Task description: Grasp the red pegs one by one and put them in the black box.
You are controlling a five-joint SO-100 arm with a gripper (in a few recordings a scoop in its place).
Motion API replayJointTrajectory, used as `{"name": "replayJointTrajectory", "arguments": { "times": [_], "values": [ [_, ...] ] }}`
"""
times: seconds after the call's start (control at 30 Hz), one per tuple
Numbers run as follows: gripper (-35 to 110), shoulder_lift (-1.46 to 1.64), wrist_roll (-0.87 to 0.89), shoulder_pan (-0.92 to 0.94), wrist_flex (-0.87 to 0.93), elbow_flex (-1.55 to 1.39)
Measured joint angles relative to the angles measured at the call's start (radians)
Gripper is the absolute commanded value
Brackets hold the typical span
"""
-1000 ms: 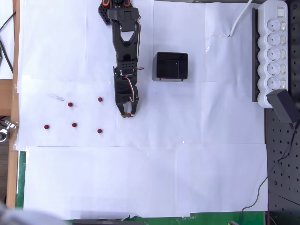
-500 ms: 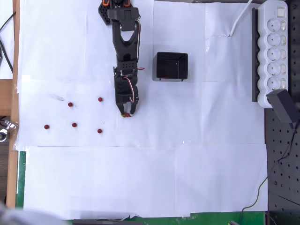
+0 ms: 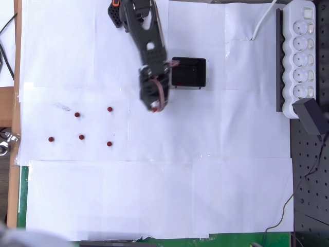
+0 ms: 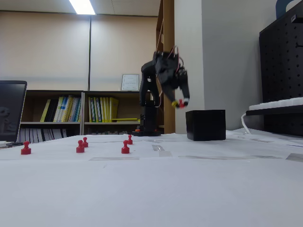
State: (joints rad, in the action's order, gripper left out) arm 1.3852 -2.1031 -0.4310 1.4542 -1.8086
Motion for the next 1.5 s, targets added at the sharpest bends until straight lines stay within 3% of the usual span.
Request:
{"name": "replayJointTrajectory", "arguments": {
  "times": [0.07, 0.17, 0.43, 0.7, 0.87, 1.17, 1.5],
  "values": [
    [0, -0.011, -0.046, -0.084, 0.156, -0.072],
    [0, -0.015, -0.112, -0.176, 0.236, -0.092],
    [0, -0.008, -0.19, -0.31, 0.12, 0.098],
    [0, 0.124, -0.176, -0.313, -0.149, 0.275],
    [12, 0.181, -0.152, -0.313, -0.229, 0.302],
    [22, 0.16, -0.172, -0.288, -0.222, 0.302],
    [22, -0.13, -0.167, -0.196, -0.064, 0.152]
  ]
}}
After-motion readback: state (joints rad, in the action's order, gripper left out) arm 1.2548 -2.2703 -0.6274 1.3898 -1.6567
